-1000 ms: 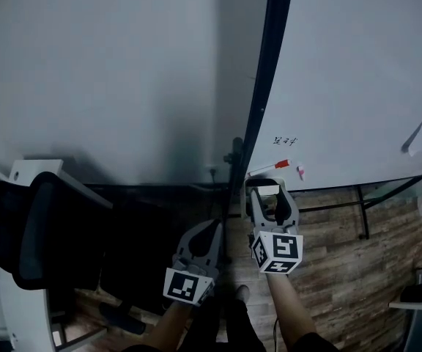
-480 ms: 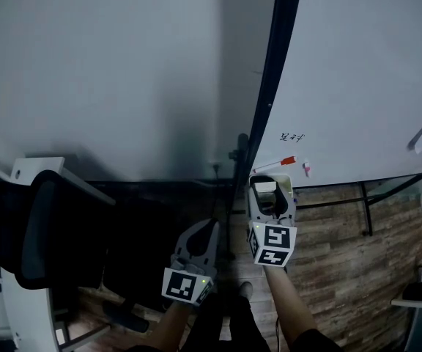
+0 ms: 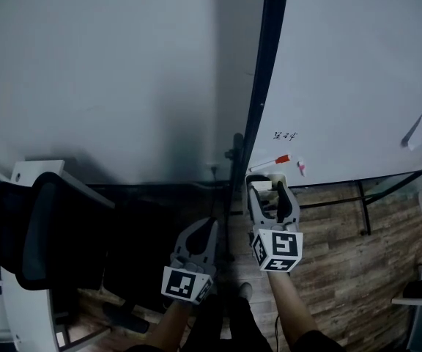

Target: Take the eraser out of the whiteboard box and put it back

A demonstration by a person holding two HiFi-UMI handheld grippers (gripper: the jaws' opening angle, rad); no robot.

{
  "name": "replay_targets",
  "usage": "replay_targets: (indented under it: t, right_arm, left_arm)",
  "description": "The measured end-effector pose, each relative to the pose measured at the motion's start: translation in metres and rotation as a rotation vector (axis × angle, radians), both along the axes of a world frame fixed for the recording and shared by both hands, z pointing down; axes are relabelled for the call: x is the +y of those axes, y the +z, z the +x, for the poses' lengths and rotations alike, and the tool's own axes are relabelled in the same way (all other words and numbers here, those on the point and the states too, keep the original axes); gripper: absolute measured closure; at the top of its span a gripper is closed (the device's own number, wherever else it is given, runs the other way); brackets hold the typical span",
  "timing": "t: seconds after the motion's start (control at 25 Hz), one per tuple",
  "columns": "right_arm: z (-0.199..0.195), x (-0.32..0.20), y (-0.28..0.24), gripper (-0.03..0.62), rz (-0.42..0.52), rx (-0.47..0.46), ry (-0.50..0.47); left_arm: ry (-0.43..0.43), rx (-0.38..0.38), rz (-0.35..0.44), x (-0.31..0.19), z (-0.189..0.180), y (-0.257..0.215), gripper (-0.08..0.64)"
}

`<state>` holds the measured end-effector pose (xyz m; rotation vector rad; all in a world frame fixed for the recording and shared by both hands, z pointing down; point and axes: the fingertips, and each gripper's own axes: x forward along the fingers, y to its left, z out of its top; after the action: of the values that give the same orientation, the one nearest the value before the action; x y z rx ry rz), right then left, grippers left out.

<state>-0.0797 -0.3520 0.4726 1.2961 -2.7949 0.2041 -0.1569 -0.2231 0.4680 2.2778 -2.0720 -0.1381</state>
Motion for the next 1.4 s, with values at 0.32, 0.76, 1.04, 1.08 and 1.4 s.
replay_targets:
  t: [0.32,0.76,1.04,1.08,1.4]
  right_arm:
    - [0.031,0.05,-0.054,0.447,0.062,-0.099,-0.102]
    - [0.093,0.14,-0.093,0.577,0.154,-0.22,-0.144]
    - [0.106,0.168,-0.089,0.589,0.177,-0.249,-0.133]
    - [0.106,0.169,-0.088,0.589,0.18,-0.249,-0.133]
    - [0.113,0.171,-0.095,0.589,0.195,-0.266,-0.136]
  left_arm:
    - [0.046,-0.02,0.054,0.006,0.03,-0.052,0.555]
    - [0.139,-0.099,0.125,0.047,0.085,-0.098,0.555]
    - [0.148,-0.122,0.147,0.065,0.1,-0.104,0.555]
    - [0.149,-0.123,0.149,0.066,0.101,-0.105,0.555]
    - [0.153,-0.131,0.153,0.072,0.11,-0.108,0.555]
